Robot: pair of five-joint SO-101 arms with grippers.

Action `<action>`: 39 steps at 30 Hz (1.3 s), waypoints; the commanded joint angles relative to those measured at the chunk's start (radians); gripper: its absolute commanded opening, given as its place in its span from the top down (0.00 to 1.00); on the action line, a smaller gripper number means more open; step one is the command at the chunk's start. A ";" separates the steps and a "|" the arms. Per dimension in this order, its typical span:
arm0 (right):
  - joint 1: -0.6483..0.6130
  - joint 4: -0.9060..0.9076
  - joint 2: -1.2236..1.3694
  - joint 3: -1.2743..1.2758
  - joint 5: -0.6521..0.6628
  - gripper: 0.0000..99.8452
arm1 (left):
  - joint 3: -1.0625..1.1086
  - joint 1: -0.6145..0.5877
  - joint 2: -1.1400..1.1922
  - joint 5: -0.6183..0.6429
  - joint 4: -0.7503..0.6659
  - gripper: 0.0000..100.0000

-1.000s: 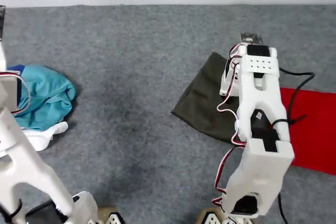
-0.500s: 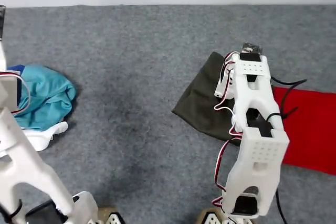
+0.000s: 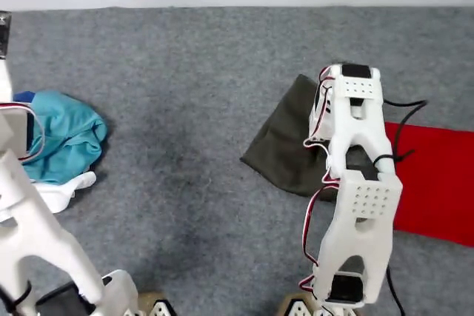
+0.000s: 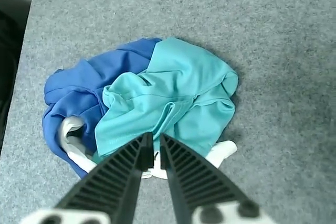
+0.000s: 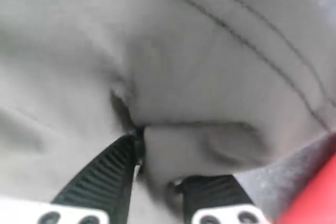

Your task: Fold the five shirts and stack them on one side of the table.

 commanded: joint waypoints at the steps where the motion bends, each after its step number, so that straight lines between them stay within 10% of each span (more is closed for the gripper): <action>1: 0.008 0.131 -0.104 -0.095 0.098 0.99 | -0.004 -0.005 -0.031 -0.008 0.020 0.97; 22: 0.390 0.136 -0.667 0.183 0.694 0.99 | -0.004 -0.005 -0.031 -0.008 0.020 0.97; 39: 0.628 0.071 -0.671 0.135 0.830 0.99 | -0.004 -0.002 -0.058 -0.005 0.020 0.97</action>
